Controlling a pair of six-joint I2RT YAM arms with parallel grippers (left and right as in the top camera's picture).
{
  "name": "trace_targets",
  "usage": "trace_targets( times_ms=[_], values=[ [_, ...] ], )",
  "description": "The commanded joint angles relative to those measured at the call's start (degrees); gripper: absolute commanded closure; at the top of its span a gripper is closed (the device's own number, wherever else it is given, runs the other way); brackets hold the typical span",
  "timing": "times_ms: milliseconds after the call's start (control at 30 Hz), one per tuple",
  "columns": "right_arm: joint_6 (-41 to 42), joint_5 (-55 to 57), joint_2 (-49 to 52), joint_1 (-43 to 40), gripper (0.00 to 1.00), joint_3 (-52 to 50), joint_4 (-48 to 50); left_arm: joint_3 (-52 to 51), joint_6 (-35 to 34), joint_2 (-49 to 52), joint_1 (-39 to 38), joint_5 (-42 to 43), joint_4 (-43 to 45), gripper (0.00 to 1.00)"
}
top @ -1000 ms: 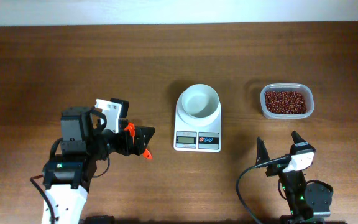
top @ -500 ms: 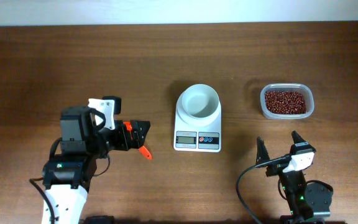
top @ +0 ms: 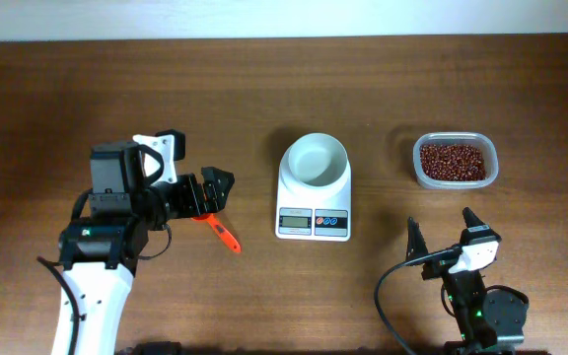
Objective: Scoop and weigh 50g on scale
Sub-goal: 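Move the left gripper over the orange scoop and lower onto it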
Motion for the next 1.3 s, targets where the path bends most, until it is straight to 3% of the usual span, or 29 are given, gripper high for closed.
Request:
trace_targets(
  times_ms=[0, 600, 733, 800, 867, 900, 1000, 1067, 1133, 1167, 1267],
  values=[
    [-0.4, -0.5, -0.3, 0.3, 0.01, -0.3, -0.2, 1.6, -0.2, 0.4, 0.2, -0.7, -0.3, 0.01],
    [-0.4, -0.5, -0.3, 0.3, 0.01, -0.3, -0.2, 1.5, -0.2, 0.4, 0.2, -0.6, -3.4, 0.01],
    [-0.4, -0.5, -0.3, 0.3, 0.01, -0.3, -0.2, 1.5, -4.1, 0.4, 0.2, -1.1, -4.2, 0.01],
    [-0.4, -0.5, -0.3, 0.3, 0.01, -0.3, -0.2, 1.5, -10.0, 0.4, 0.2, -6.6, -7.1, 0.01],
    [-0.4, -0.5, -0.3, 0.3, 0.01, -0.3, -0.2, 1.5, -17.3, 0.6, 0.2, -18.5, -11.2, 0.01],
    [-0.4, -0.5, -0.3, 0.3, 0.01, -0.3, -0.2, 1.5, -17.7, 0.9, 0.2, -20.5, -11.8, 0.01],
    [-0.4, -0.5, -0.3, 0.3, 0.01, -0.3, -0.2, 1.5, -18.9, 4.5, 0.2, -25.6, -11.5, 0.16],
    [-0.4, -0.5, -0.3, 0.3, 0.01, -0.3, -0.2, 1.5, -20.6, 8.1, 0.2, -27.9, -10.8, 0.21],
    [-0.4, -0.5, -0.3, 0.3, 0.01, -0.3, -0.2, 1.5, -20.5, 14.1, 0.2, -28.0, -8.5, 0.36],
    [-0.4, -0.5, -0.3, 0.3, 0.01, -0.3, -0.2, 1.5, -18.7, 17.6, 0.2, -28.0, -6.5, 0.39],
    [-0.4, -0.5, -0.3, 0.3, 0.01, -0.3, -0.2, 1.5, -9.7, 24.0, 0.2, -28.0, -1.5, 0.32]
  ],
)
